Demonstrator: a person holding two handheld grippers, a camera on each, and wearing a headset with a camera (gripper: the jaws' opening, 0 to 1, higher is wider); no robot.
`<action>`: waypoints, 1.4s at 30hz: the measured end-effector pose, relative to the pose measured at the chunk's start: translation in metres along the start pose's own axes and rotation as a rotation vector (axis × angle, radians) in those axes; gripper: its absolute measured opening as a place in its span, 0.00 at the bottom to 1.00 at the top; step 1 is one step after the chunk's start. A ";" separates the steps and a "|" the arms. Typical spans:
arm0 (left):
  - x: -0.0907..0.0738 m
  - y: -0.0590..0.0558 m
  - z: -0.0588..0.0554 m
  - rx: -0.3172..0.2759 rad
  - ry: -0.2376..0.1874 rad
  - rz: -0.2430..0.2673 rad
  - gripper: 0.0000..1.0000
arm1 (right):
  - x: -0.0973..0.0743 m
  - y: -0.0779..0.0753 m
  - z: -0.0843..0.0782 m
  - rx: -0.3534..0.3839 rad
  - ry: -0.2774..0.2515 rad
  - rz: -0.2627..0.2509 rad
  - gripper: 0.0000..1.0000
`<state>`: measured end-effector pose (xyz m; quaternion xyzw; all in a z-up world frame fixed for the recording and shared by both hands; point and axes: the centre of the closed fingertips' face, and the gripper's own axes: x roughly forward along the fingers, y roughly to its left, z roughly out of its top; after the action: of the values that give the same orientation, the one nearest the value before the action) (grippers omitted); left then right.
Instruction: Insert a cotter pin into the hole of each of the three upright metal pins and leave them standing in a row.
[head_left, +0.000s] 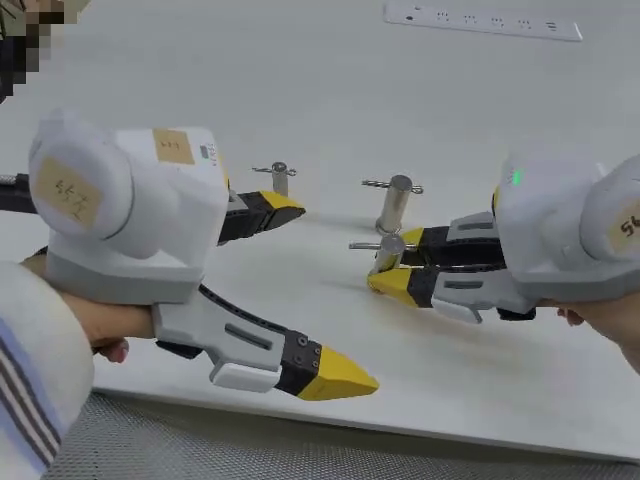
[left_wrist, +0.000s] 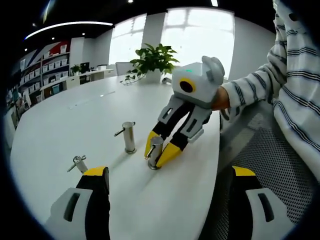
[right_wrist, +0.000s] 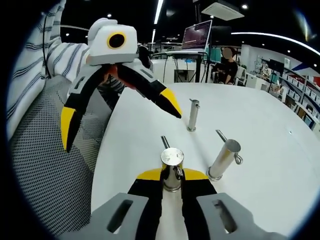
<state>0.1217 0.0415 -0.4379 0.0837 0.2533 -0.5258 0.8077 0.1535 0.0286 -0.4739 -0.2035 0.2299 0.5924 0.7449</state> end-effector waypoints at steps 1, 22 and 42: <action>0.000 0.001 0.000 0.003 0.001 0.001 0.99 | -0.001 0.001 0.001 -0.002 -0.006 0.000 0.08; -0.007 -0.006 0.011 -0.022 -0.012 -0.003 0.99 | -0.064 -0.058 -0.017 0.057 -0.015 -0.131 0.08; -0.020 0.009 -0.006 -0.093 0.031 0.108 0.99 | -0.078 -0.095 -0.048 0.098 0.002 -0.167 0.08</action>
<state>0.1219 0.0638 -0.4342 0.0677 0.2850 -0.4679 0.8338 0.2266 -0.0814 -0.4642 -0.1858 0.2418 0.5161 0.8004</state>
